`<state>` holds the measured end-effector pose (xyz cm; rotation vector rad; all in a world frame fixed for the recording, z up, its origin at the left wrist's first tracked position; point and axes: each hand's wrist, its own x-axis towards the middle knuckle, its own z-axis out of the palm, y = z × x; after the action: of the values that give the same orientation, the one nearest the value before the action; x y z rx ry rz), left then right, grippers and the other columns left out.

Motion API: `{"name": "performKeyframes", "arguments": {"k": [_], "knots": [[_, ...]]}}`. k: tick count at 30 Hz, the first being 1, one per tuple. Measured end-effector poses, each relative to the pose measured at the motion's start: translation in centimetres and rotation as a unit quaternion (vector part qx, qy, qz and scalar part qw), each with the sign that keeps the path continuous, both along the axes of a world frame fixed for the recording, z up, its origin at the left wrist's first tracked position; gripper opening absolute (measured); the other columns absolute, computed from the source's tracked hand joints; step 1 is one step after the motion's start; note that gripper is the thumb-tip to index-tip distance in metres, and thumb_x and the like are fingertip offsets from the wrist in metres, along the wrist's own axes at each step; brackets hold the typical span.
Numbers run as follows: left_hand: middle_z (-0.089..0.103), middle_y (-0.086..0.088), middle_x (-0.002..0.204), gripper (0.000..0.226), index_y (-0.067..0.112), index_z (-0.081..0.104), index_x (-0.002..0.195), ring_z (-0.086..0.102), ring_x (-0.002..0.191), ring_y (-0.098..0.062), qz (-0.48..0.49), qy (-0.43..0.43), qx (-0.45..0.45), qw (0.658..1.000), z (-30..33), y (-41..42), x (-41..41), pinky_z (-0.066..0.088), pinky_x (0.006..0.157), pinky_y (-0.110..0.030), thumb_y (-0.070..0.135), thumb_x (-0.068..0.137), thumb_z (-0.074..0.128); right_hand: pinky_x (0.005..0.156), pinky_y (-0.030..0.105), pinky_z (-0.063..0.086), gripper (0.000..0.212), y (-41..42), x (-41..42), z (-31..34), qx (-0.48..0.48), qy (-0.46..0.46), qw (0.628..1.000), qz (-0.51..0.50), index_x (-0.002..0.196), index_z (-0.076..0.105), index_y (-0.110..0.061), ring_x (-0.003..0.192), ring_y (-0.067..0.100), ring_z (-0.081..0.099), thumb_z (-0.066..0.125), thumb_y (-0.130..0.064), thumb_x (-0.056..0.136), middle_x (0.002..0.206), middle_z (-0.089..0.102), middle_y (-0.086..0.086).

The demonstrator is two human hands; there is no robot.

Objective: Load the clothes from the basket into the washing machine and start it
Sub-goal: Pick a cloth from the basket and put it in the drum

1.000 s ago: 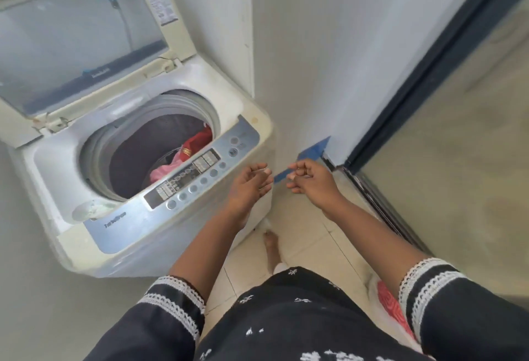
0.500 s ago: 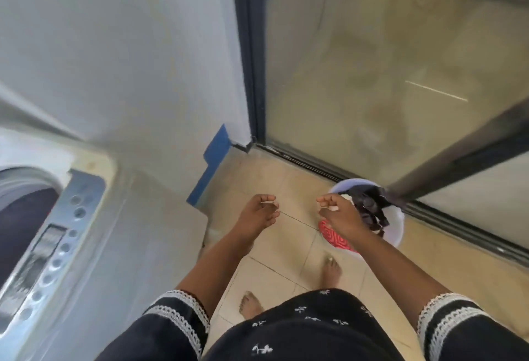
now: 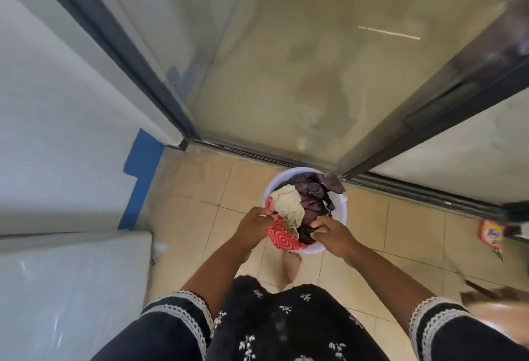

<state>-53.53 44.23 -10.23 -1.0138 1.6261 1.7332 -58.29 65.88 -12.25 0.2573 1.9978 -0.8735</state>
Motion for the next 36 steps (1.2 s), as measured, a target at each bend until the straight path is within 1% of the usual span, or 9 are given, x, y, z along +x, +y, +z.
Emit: {"name": "performKeyframes", "arguments": {"k": [4, 7, 15, 20, 22, 24, 29, 33, 36], "knots": [[0.064, -0.012, 0.121, 0.023, 0.012, 0.061, 0.116, 0.060, 0.098, -0.018, -0.058, -0.039, -0.039, 0.997, -4.2, 2.2, -1.9, 0.047, 0.085, -0.029, 0.016, 0.093, 0.063, 0.082, 0.031, 0.047, 0.019, 1.9, -2.5, -4.0, 0.017, -0.042, 0.999, -0.013, 0.111, 0.059, -0.017, 0.100, 0.026, 0.064, 0.061, -0.015, 0.092, 0.114, 0.066, 0.009], [0.060, -0.006, 0.128, 0.033, 0.015, 0.056, 0.125, 0.058, 0.111, -0.020, -0.133, -0.053, -0.088, 0.986, -7.9, 2.6, -2.9, 0.048, 0.091, -0.032, 0.028, 0.096, 0.061, 0.079, 0.030, 0.047, 0.029, 2.1, -3.8, -7.7, 0.034, -0.055, 0.998, -0.005, 0.121, 0.058, -0.015, 0.099, 0.024, 0.062, 0.063, -0.020, 0.092, 0.118, 0.065, 0.008], [0.037, -0.006, 0.149, 0.052, 0.018, 0.041, 0.146, 0.051, 0.125, -0.021, -0.289, -0.078, -0.126, 0.946, -20.9, 2.9, -4.0, 0.039, 0.060, -0.009, 0.027, 0.098, 0.058, 0.089, 0.033, 0.048, 0.039, -0.5, -2.8, -21.7, 0.056, -0.106, 0.986, 0.113, 0.133, 0.054, -0.011, 0.116, 0.028, 0.058, 0.057, -0.021, 0.096, 0.132, 0.059, 0.013], [0.050, 0.002, 0.137, 0.046, 0.015, 0.049, 0.139, 0.048, 0.129, -0.017, -0.311, -0.015, -0.119, 0.943, -29.2, 4.5, -5.1, 0.044, 0.101, -0.031, 0.023, 0.095, 0.061, 0.095, 0.036, 0.046, 0.051, -1.6, -3.5, -31.7, 0.057, -0.121, 0.980, 0.144, 0.144, 0.045, -0.022, 0.124, 0.031, 0.053, 0.059, -0.028, 0.095, 0.141, 0.051, 0.012], [0.052, -0.002, 0.139, 0.045, 0.014, 0.051, 0.138, 0.049, 0.129, -0.018, -0.305, -0.003, -0.118, 0.945, -31.7, 5.2, -5.3, 0.042, 0.109, -0.038, 0.024, 0.095, 0.061, 0.100, 0.038, 0.045, 0.056, -1.5, -3.9, -34.9, 0.061, -0.157, 0.962, 0.217, 0.147, 0.041, -0.030, 0.129, 0.031, 0.047, 0.058, -0.028, 0.093, 0.147, 0.044, 0.010], [0.051, 0.000, 0.140, 0.046, 0.016, 0.050, 0.140, 0.050, 0.126, -0.016, -0.298, -0.007, -0.111, 0.948, -33.2, 5.7, -5.3, 0.042, 0.108, -0.037, 0.025, 0.096, 0.061, 0.099, 0.038, 0.047, 0.053, -1.3, -3.8, -37.0, 0.075, -0.192, 0.941, 0.267, 0.144, 0.047, -0.023, 0.125, 0.029, 0.051, 0.057, -0.024, 0.092, 0.142, 0.049, 0.010], [0.057, 0.013, 0.121, 0.034, 0.014, 0.053, 0.131, 0.055, 0.113, -0.005, -0.278, -0.011, -0.075, 0.958, -32.3, 6.1, -4.3, 0.046, 0.095, -0.019, 0.011, 0.097, 0.057, 0.072, 0.034, 0.049, 0.024, -0.7, -2.9, -37.4, 0.077, -0.170, 0.978, 0.090, 0.106, 0.065, -0.004, 0.090, 0.026, 0.060, 0.063, -0.015, 0.085, 0.102, 0.063, 0.013], [0.043, -0.005, 0.146, 0.069, 0.018, 0.037, 0.147, 0.045, 0.135, -0.021, -0.307, 0.002, -0.090, 0.947, -28.1, 5.2, -3.0, 0.047, 0.105, -0.036, 0.000, 0.087, 0.066, 0.086, 0.035, 0.050, 0.027, -1.2, -1.3, -31.3, 0.050, -0.031, 0.998, 0.030, 0.106, 0.072, -0.006, 0.104, 0.028, 0.064, 0.065, -0.026, 0.089, 0.108, 0.069, 0.011], [0.031, -0.009, 0.151, 0.098, 0.024, 0.023, 0.153, 0.037, 0.137, -0.024, -0.342, 0.014, -0.113, 0.933, -23.7, 4.3, -2.5, 0.045, 0.094, -0.027, -0.006, 0.075, 0.075, 0.067, 0.032, 0.044, 0.030, -2.1, 0.0, -25.3, -0.002, 0.015, 1.000, 0.000, 0.084, 0.073, -0.001, 0.078, 0.024, 0.063, 0.064, -0.030, 0.085, 0.089, 0.070, 0.018]]}}
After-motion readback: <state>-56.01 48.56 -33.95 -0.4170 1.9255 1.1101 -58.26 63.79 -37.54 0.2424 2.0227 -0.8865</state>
